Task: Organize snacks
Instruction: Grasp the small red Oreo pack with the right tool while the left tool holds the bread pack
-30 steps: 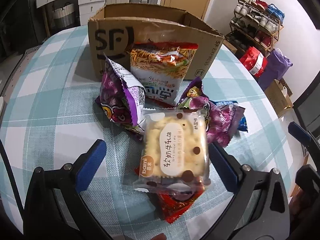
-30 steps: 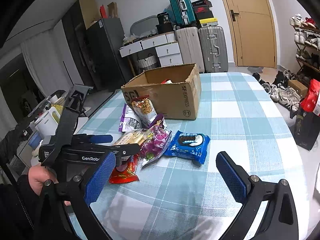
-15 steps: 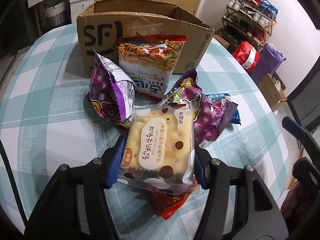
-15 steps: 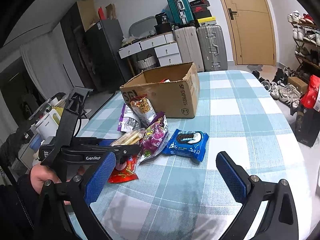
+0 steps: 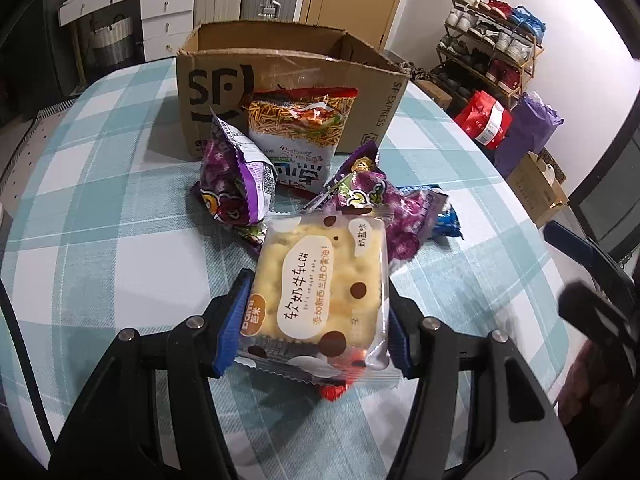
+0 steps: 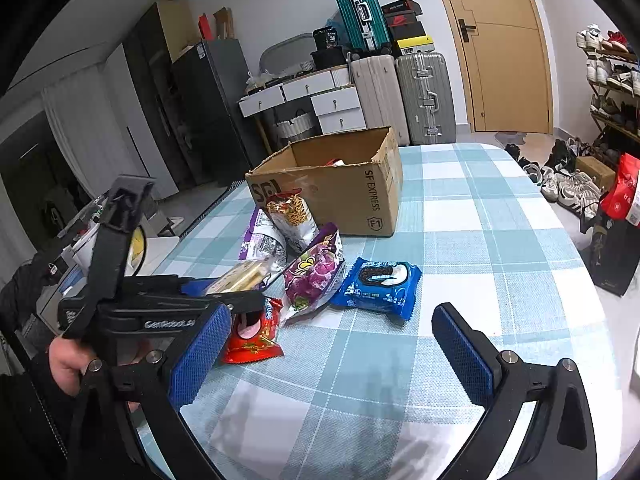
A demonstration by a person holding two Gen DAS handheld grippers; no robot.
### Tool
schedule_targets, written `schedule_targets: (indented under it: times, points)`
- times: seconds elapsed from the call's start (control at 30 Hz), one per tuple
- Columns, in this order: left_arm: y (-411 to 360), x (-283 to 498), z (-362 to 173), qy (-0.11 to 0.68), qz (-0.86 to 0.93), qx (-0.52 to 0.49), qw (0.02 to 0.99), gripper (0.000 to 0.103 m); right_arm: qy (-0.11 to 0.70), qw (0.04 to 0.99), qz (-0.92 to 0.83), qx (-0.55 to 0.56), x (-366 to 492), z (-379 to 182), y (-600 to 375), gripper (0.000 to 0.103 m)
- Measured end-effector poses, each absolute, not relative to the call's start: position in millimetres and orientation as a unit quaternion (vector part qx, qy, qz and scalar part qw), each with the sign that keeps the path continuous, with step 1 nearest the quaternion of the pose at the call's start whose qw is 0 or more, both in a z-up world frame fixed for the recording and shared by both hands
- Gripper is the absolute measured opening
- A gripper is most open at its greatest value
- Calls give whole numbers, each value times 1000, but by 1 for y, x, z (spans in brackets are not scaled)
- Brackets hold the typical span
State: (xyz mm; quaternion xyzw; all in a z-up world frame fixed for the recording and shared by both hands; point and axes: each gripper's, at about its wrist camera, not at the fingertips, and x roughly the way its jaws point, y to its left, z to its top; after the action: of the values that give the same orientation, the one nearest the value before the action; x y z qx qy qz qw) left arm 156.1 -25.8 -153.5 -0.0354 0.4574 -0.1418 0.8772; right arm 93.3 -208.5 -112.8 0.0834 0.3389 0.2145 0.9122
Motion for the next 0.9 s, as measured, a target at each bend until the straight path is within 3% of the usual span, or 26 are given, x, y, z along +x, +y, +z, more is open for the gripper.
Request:
schedule_targets:
  times: [0.9]
  points:
    - [79, 116, -141, 426, -93, -69, 897, 57, 394, 871, 283, 73, 154, -135, -139, 102]
